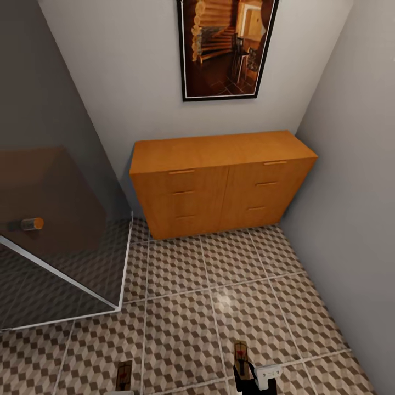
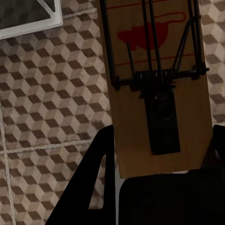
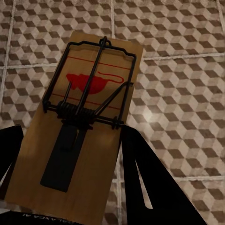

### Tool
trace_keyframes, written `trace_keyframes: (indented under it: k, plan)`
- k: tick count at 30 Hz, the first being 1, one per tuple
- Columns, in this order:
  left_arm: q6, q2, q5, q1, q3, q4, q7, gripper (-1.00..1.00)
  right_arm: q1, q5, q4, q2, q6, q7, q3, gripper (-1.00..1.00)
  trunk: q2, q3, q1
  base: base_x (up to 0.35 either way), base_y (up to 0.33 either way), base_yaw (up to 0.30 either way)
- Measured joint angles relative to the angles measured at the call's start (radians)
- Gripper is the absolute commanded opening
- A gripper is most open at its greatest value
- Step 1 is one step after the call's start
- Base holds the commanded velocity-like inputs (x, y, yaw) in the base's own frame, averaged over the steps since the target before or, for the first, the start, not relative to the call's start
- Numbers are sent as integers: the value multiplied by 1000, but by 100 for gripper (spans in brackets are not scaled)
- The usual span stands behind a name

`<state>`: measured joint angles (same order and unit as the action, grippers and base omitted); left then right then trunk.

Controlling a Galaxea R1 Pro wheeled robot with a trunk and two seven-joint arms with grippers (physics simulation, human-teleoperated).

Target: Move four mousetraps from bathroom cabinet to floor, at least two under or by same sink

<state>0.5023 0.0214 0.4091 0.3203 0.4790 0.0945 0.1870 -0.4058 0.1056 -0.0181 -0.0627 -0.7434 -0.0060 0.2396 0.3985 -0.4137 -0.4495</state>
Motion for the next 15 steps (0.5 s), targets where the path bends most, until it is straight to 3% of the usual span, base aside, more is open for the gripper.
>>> trace_keyframes:
  k: [15]
  plan:
    - [0, 0, 0, 0, 0, 0, 0, -100, 0, 0, 0, 0, 0, -1, 0, -100, 0, 24, 0, 0, 0, 0]
